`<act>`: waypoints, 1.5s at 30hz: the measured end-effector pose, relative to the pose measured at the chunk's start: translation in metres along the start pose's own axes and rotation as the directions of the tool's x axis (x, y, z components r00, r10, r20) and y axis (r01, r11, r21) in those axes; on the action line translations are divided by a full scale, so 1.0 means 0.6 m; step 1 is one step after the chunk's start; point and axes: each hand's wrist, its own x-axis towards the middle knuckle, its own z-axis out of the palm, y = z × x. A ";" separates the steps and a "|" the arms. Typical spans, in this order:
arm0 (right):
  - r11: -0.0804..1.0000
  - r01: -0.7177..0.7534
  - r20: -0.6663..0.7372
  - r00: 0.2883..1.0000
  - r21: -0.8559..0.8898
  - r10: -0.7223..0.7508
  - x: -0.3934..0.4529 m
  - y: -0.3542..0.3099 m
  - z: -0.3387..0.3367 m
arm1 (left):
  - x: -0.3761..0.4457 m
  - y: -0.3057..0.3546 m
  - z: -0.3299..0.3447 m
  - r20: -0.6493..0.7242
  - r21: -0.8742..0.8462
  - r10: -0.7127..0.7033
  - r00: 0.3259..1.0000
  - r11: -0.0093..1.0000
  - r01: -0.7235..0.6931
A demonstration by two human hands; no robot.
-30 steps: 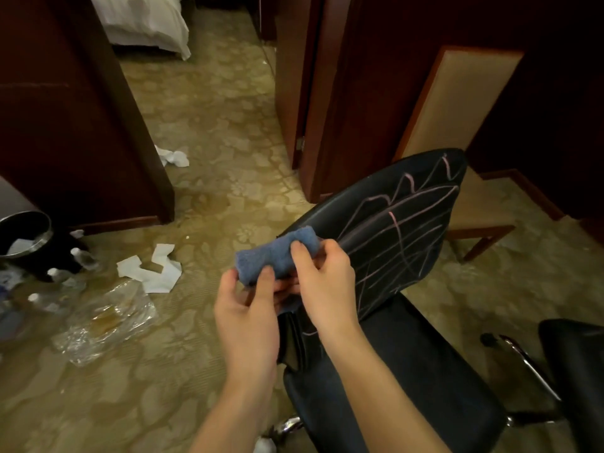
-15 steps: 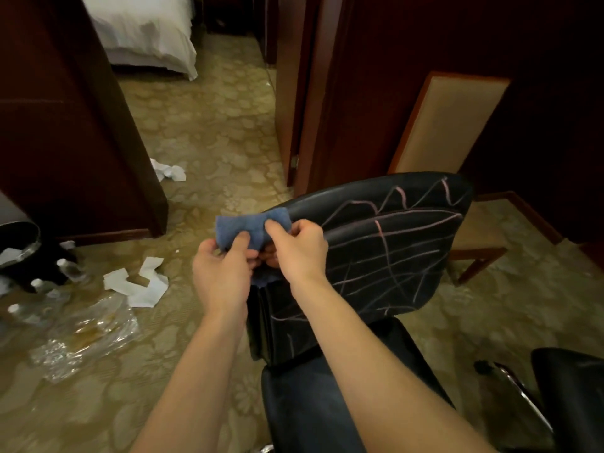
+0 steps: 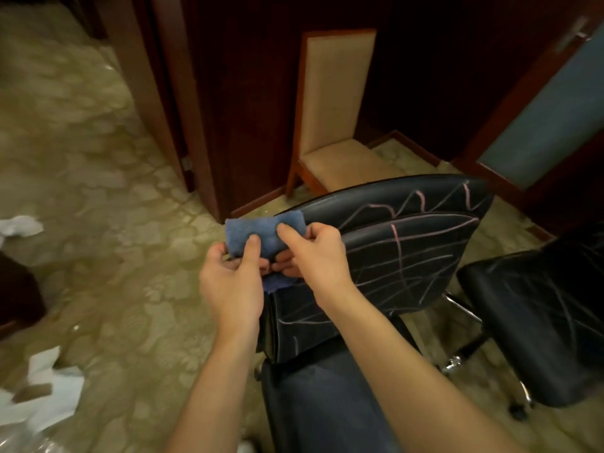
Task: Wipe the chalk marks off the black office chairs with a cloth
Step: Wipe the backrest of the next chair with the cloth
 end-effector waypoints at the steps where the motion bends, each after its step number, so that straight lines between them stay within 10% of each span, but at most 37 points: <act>1: 0.999 -0.027 -0.023 0.999 0.027 0.028 0.013 -0.005 -0.005 | 0.013 0.001 0.014 0.035 0.034 0.001 0.999 0.999 -0.003; 11: 0.987 -0.069 -0.207 0.973 0.148 0.100 0.112 -0.027 -0.097 | 0.064 0.024 0.181 0.268 0.156 -0.033 0.963 0.988 -0.009; 28: 0.996 0.001 -0.329 0.944 0.088 0.028 0.147 0.004 -0.219 | -0.031 0.001 0.315 0.057 0.334 0.134 0.989 0.932 -0.145; 35: 0.991 -0.049 -0.536 0.837 0.123 0.108 0.154 0.021 -0.309 | -0.116 0.002 0.393 0.212 0.465 0.148 0.966 0.854 -0.233; 45: 0.995 0.075 -0.333 0.938 -0.071 -0.095 0.148 -0.036 -0.121 | 0.038 0.006 0.260 -0.049 0.194 0.099 0.994 0.977 -0.088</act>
